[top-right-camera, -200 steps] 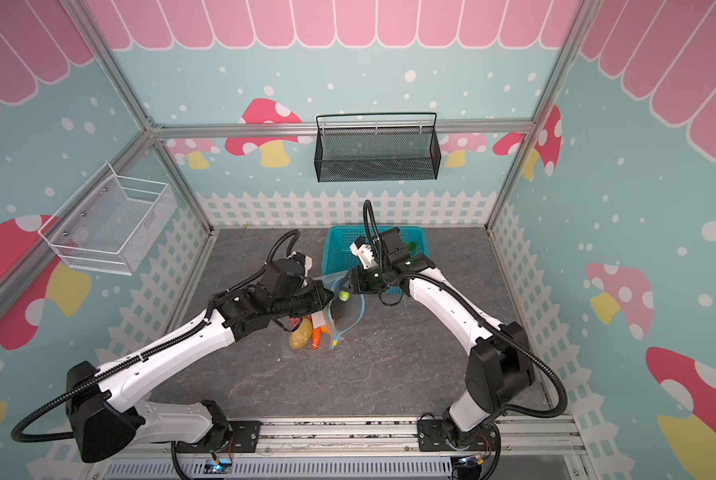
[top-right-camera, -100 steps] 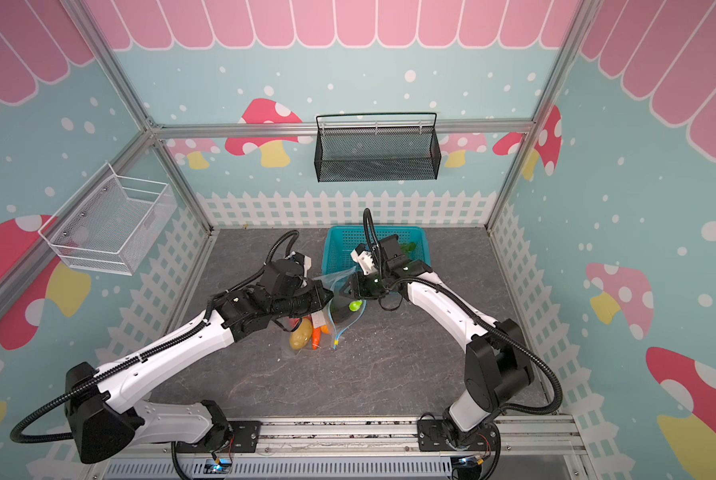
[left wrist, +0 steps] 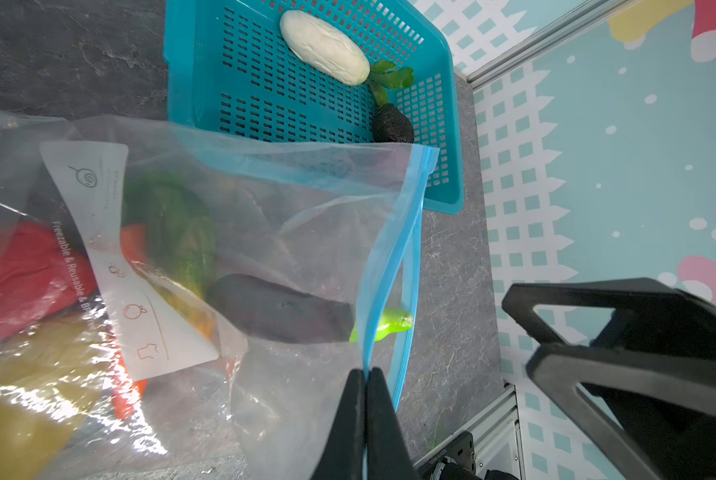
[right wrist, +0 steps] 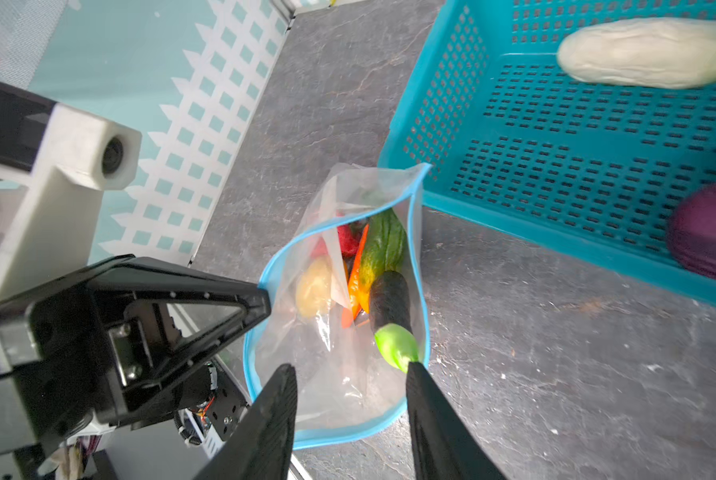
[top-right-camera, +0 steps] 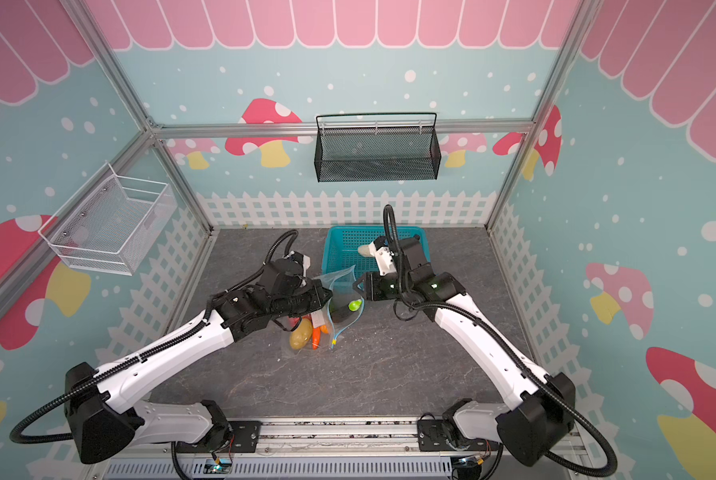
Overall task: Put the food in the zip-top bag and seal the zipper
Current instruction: 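Raise the right gripper and move it to the bag's blue zipper edge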
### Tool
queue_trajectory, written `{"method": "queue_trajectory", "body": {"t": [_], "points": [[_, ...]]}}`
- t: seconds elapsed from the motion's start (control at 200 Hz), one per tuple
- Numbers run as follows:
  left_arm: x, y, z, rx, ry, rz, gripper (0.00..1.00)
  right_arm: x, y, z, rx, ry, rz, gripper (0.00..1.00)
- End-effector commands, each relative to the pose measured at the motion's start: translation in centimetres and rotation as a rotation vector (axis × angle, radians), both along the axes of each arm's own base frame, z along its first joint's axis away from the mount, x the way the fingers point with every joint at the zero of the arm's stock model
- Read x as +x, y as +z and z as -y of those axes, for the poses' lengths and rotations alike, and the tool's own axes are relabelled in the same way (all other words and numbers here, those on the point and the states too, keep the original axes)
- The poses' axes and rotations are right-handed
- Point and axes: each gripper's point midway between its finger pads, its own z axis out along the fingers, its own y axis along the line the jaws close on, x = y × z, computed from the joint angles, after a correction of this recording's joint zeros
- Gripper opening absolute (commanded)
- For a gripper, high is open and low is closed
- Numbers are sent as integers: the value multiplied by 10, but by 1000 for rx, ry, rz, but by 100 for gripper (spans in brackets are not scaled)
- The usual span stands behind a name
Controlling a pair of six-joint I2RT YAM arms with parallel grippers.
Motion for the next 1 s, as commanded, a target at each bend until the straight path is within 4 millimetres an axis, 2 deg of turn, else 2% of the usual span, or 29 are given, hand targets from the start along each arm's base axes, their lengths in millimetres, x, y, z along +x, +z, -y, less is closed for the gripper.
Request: {"method": "queue_trajectory", "body": {"t": [0.0, 0.165, 0.37, 0.995], "points": [[3, 20, -5, -31, 24, 41, 0, -7, -30, 16, -92, -33, -43, 49], [2, 20, -5, -32, 23, 41, 0, -16, -53, 13, -96, -2, -97, 53], [1, 20, -5, -33, 23, 39, 0, -10, -69, 11, -121, 5, -114, 55], [-1, 17, -8, -26, 24, 35, 0, 18, -77, 7, -177, -25, -75, 49]]}}
